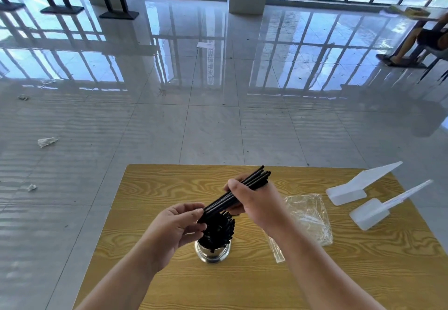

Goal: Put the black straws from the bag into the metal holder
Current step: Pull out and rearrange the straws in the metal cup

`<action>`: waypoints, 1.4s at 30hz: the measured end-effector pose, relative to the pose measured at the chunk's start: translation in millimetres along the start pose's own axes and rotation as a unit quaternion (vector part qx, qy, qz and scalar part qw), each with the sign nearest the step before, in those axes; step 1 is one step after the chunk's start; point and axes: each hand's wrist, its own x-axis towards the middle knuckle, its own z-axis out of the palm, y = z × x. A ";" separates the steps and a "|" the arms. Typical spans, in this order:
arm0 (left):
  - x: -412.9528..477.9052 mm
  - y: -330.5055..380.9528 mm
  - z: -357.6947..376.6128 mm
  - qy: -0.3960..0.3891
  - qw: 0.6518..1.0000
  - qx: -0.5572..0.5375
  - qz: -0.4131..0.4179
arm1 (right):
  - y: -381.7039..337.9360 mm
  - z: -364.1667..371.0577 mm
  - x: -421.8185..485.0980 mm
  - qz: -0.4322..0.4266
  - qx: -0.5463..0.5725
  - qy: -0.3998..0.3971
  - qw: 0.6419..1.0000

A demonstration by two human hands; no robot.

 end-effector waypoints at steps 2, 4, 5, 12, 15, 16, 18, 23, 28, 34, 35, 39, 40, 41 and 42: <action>7.9 -8.4 -7.5 0.024 0.997 0.072 0.004 | 3.9 3.0 -1.3 -0.019 -0.089 0.007 0.996; 16.9 -14.5 -14.6 0.066 0.989 0.130 0.021 | 8.8 8.4 -2.5 -0.033 -0.143 0.004 0.989; 21.4 -16.9 -17.8 0.088 0.983 0.156 0.031 | 11.3 11.1 -2.8 -0.041 -0.160 0.003 0.986; 62.3 -34.8 -44.6 0.184 0.865 0.457 0.094 | 39.2 25.5 -0.4 -0.015 -0.218 -0.056 0.974; 88.2 -46.6 -56.0 0.183 0.794 0.572 0.097 | 50.8 22.4 0.4 -0.019 -0.222 -0.032 0.974; 97.8 -51.1 -58.0 0.178 0.777 0.596 0.099 | 53.8 20.6 1.0 -0.020 -0.227 -0.026 0.973; 118.0 -60.0 -59.1 0.165 0.747 0.636 0.103 | 59.5 17.0 2.3 -0.029 -0.246 -0.020 0.969; 158.8 -74.8 -54.2 0.122 0.695 0.703 0.091 | 73.1 9.0 8.3 -0.054 -0.229 0.001 0.972; 181.1 -83.5 -51.5 0.099 0.596 0.793 0.084 | 88.4 1.3 15.1 -0.033 -0.208 0.011 0.977; 190.8 -87.7 -50.5 0.087 0.572 0.812 0.077 | 96.6 -3.4 17.9 -0.004 -0.211 0.014 0.977; 190.3 -86.3 -49.4 0.091 0.593 0.796 0.075 | 97.4 -4.8 18.7 -0.003 -0.212 0.013 0.977; 174.7 -72.3 -45.1 0.154 0.758 0.628 0.083 | 99.7 -12.0 22.9 0.020 -0.181 0.010 0.983; 167.7 -66.2 -43.6 0.160 0.789 0.584 0.109 | 98.3 -13.0 24.5 0.027 -0.159 0.014 0.987; 159.2 -59.1 -41.4 0.162 0.805 0.551 0.146 | 95.5 -13.9 26.3 0.036 -0.133 0.022 0.990; 149.3 -51.2 -38.6 0.163 0.811 0.530 0.186 | 91.6 -14.9 28.2 0.044 -0.110 0.031 0.992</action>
